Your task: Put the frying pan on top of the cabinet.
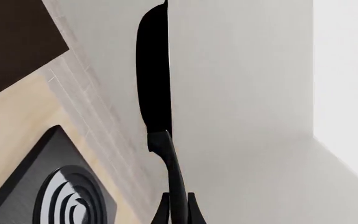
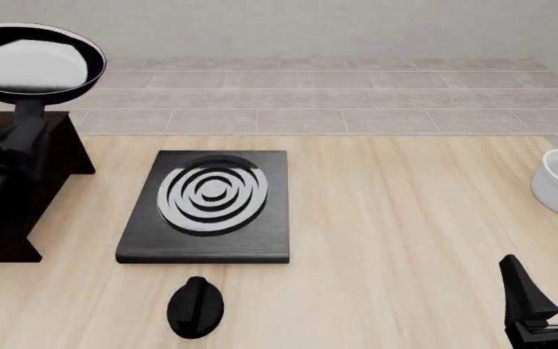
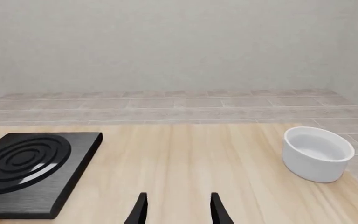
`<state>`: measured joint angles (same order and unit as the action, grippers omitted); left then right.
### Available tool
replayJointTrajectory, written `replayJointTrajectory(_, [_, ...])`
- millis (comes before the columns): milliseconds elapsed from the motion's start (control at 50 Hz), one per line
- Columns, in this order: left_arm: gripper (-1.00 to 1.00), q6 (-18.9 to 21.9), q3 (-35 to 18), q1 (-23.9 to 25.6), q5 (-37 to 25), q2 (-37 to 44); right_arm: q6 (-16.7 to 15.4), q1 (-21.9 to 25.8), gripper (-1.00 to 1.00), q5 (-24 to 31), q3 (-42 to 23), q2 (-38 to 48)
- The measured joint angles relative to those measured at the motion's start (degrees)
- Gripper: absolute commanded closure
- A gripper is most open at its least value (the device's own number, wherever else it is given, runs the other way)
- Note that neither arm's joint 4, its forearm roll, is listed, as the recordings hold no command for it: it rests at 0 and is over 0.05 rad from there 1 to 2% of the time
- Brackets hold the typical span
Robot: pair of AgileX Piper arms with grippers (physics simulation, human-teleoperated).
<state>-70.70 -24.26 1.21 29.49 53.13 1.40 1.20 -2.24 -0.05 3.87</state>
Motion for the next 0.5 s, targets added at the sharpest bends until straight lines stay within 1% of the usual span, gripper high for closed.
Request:
replayJointTrajectory(260, [1.00,-2.9,3.2,-2.5,1.9,-1.9,0.0,0.1,-1.00,-0.1,0.0,0.1])
replayJointTrajectory(500, [1.00,-5.0,5.6,-4.7,2.3,-4.5,0.0,0.2,-1.00,0.6,0.0,-0.5])
